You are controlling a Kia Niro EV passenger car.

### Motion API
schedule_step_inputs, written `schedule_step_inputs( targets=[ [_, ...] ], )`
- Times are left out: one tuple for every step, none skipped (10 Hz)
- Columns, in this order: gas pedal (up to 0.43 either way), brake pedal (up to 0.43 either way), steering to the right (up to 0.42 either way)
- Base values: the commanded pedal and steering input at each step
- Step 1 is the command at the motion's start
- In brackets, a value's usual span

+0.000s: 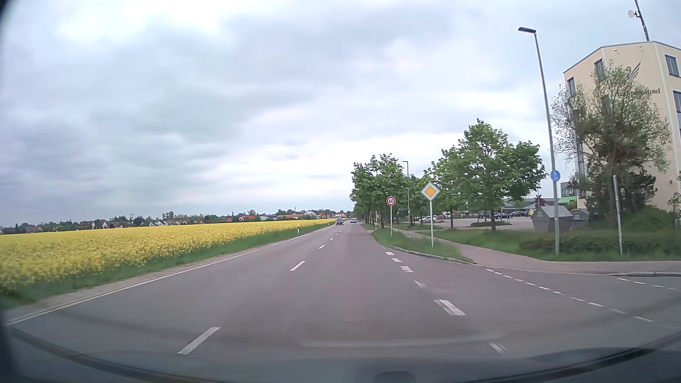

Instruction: Follow the waypoints while adhering to traffic rules and regulations

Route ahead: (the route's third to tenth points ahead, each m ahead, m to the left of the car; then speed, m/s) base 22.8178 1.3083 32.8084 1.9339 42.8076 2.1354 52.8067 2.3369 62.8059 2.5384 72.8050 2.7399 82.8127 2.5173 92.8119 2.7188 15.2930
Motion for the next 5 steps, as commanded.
schedule_step_inputs(
  targets=[
    [0.189,0.000,-0.009],
    [0.189,0.000,-0.009],
    [0.189,0.000,-0.008],
    [0.189,0.000,-0.008],
    [0.189,0.000,-0.008]
  ],
)
